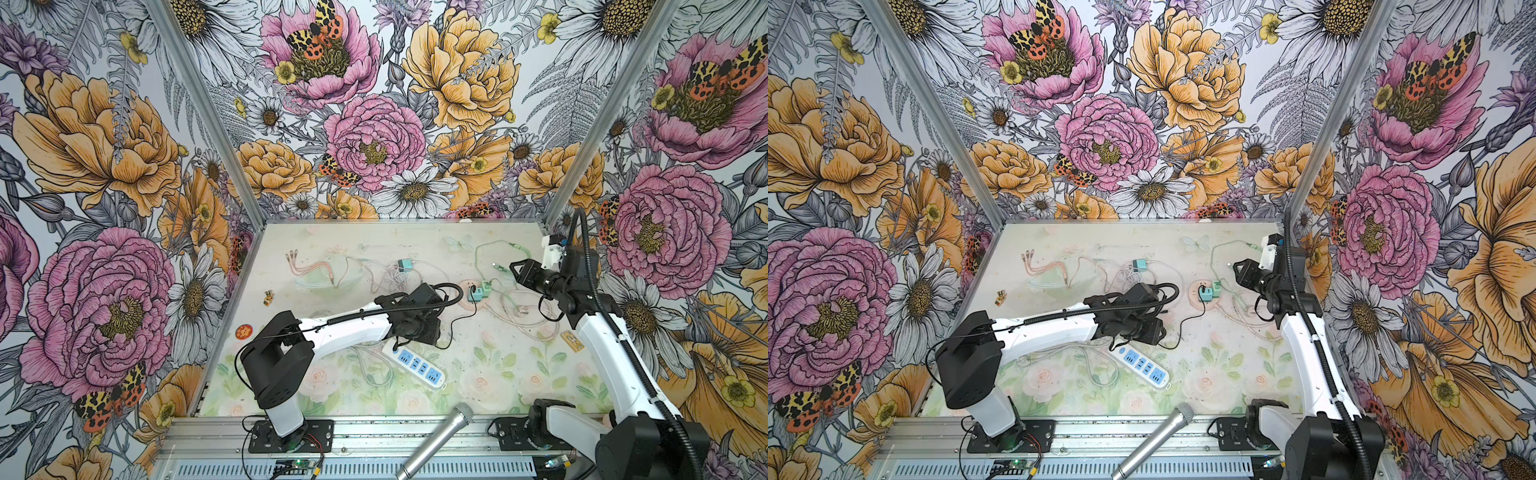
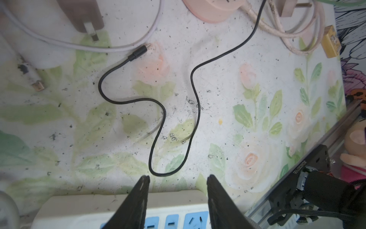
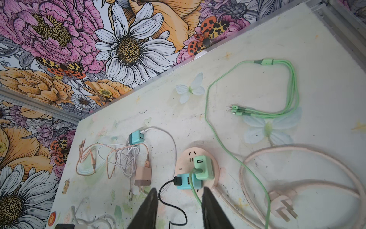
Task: Insert the plug
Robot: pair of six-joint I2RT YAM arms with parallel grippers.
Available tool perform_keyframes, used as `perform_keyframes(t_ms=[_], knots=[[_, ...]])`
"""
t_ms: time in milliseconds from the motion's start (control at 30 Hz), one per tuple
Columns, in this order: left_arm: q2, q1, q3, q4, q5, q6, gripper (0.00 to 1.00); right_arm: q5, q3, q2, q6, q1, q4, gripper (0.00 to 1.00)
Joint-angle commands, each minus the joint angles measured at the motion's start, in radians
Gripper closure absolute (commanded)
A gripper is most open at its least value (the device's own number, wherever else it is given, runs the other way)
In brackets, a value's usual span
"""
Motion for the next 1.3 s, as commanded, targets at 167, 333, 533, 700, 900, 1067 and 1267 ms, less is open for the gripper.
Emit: perform_keyframes(t_ms=[167,333,533,700,900,1067,1267], knots=[[-0.003,0.013,-0.060,0.073,0.009,-0.160,0.48,0.019,-0.003,-0.027,-0.030,0.006,0.010,0.61],[0.006,0.033,-0.119,0.189,0.050,-0.246,0.50,0.025,-0.002,-0.032,-0.041,0.005,0.010,0.60],[0.029,0.038,-0.113,0.192,0.073,-0.266,0.50,0.028,0.001,-0.031,-0.046,0.006,0.012,0.60],[0.063,0.038,-0.113,0.244,0.130,-0.296,0.50,0.035,0.001,-0.031,-0.048,0.005,0.012,0.59],[0.061,0.033,-0.136,0.248,0.149,-0.317,0.53,0.037,0.006,-0.032,-0.052,0.004,0.012,0.59],[0.069,0.035,-0.120,0.236,0.152,-0.306,0.54,0.037,0.001,-0.034,-0.053,0.004,0.011,0.58],[0.087,0.028,-0.123,0.217,0.176,-0.311,0.55,0.039,-0.003,-0.038,-0.056,0.003,0.010,0.58]])
